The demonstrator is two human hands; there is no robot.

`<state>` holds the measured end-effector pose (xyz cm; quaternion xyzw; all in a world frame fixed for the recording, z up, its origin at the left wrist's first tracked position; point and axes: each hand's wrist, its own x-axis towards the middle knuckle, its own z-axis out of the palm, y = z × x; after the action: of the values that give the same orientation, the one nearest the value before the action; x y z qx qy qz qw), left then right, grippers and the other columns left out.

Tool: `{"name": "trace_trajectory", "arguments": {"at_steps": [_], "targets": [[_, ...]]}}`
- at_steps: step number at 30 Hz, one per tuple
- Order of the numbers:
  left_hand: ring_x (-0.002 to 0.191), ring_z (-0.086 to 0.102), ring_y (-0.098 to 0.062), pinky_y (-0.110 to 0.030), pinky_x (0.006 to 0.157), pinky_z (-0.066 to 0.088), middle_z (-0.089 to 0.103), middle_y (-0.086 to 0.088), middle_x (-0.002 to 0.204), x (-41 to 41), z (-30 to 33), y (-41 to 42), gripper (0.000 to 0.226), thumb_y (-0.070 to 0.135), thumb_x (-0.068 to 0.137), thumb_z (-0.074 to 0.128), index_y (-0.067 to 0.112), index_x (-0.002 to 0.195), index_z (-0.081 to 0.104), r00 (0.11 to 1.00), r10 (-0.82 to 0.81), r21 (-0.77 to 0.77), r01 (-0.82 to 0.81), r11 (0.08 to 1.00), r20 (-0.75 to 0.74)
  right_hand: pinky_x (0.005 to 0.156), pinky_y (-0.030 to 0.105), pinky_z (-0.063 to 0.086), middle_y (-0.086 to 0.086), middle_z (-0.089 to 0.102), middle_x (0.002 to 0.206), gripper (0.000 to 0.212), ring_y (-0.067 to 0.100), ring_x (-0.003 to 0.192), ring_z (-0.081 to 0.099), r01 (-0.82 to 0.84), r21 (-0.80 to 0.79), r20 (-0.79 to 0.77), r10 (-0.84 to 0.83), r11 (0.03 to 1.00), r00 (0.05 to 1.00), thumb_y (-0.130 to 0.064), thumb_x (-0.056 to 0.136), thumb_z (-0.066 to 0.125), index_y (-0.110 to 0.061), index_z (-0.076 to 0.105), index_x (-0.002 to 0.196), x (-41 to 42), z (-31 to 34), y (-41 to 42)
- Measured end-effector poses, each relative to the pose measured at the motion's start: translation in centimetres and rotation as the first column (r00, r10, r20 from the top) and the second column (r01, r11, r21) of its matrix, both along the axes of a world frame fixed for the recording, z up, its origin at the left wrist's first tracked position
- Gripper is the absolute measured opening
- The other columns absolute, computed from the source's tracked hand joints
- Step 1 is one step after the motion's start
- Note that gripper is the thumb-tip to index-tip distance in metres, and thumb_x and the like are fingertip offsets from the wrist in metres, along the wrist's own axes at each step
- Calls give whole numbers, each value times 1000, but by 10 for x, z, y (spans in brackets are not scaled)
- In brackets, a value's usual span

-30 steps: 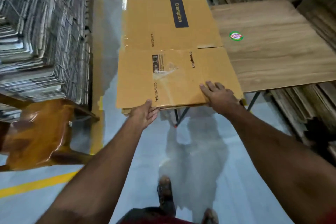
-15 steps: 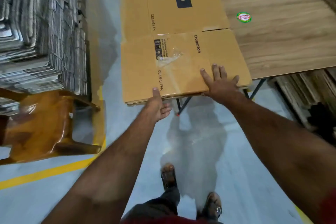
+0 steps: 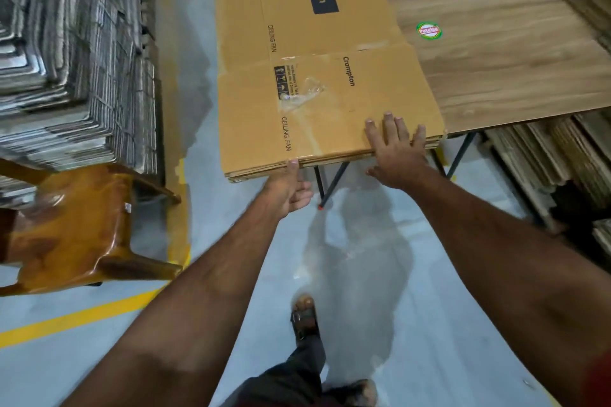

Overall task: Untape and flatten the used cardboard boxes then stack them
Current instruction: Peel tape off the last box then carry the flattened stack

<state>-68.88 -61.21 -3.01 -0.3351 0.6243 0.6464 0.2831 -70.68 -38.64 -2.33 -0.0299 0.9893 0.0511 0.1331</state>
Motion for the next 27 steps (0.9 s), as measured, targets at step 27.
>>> {"name": "trace_trajectory", "arguments": {"at_steps": [27], "targets": [[62,44,-13,-26,56,42,48,-8,75,378,79,496,19,24,96,48,15,80,53,-663,-736,-635,629,-448,-138,114,49,21,6,64,123,38,27,120,55,973,-148,-5,-984,175,176,-38,99,43,-23,49,133,623,8,305]]}}
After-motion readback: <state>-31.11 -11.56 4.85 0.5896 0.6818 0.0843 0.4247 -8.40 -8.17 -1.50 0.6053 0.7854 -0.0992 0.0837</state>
